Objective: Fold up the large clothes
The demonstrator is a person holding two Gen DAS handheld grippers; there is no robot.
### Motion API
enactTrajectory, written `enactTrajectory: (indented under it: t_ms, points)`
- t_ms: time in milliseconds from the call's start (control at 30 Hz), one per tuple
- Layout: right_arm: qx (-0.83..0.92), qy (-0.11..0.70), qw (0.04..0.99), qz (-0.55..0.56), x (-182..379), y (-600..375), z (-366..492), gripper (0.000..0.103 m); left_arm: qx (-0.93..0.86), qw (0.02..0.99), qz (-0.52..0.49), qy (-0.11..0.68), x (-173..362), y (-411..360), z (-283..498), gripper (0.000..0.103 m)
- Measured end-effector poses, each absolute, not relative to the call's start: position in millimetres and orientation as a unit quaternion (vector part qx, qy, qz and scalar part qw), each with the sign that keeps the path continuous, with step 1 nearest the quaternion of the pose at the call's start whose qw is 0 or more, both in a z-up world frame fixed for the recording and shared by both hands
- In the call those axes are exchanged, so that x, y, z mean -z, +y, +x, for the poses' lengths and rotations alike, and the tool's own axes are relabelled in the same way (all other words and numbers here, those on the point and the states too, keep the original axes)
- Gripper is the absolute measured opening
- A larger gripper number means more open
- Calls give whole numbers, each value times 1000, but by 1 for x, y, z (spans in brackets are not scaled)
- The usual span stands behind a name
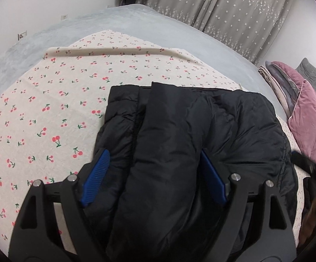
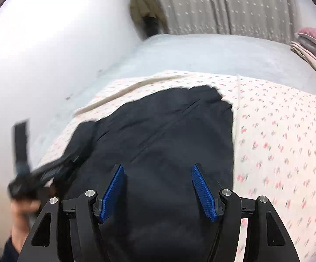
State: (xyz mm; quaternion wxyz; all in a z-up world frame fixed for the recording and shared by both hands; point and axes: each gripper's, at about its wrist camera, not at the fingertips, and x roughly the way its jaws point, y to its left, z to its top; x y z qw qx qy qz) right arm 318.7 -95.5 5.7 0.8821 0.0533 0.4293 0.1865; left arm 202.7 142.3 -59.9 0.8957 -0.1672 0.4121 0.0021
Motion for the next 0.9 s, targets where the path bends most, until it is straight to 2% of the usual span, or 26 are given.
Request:
enactTrajectory:
  t_ms: [233,433,567,767,900]
  points:
    - [-163,478,863,20,29,-64,367,68,-23,892,-169,418,73,149,212,92]
    - [-151,493,856,26,58,-56,373,70,-9,876,-220,429,87,166,220,93]
    - [-149,498,854,24,70,-56,375,70,-14,879,-208,429,89,159,221,94]
    - [-152,494,855,44,80,-67,374,70,-21,882,-193,429,89,152,221,94]
    - [-146,487,861,8,63,-64,362,71,-22,885,-185,428,82,151,215,94]
